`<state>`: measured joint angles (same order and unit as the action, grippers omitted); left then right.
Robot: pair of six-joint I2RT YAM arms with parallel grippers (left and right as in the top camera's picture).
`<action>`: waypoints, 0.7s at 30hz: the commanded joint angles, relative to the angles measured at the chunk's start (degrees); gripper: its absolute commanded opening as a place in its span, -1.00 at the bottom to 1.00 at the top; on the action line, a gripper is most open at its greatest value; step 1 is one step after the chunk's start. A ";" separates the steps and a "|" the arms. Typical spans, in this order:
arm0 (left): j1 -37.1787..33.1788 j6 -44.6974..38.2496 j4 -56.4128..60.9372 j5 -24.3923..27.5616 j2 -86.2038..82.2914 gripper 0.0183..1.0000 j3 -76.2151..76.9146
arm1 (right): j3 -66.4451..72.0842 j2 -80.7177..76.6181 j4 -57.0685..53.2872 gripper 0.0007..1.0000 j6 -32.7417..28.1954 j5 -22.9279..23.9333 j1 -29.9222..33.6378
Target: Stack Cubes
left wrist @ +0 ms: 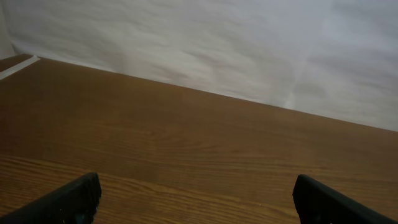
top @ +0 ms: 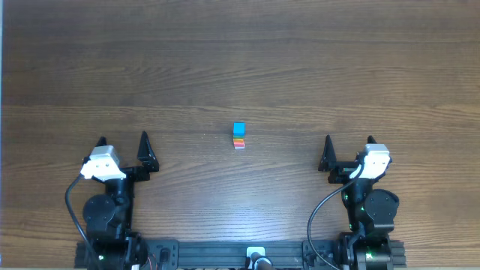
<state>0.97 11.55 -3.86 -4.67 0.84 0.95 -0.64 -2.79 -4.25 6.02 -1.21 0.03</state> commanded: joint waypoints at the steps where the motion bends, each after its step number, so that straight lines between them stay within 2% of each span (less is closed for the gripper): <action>1: -0.79 -0.87 0.13 0.17 -0.42 1.00 -0.57 | 0.33 0.63 -0.02 0.98 0.33 -0.44 0.31; 10: -2.38 -1.18 -0.28 3.67 -0.42 1.00 -0.57 | 0.35 0.63 -0.02 0.98 0.33 -0.44 0.31; 14: -2.38 -5.29 -0.48 6.03 -0.42 1.00 -0.57 | 0.35 0.63 -0.02 0.99 0.33 -0.44 0.31; 21: -2.38 -12.04 -0.48 6.78 -0.42 1.00 -0.57 | 0.35 0.63 -0.02 0.98 0.33 -0.44 0.31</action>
<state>-1.10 4.89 -4.32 0.73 0.84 0.95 -0.64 -2.79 -4.25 6.04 -1.21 0.03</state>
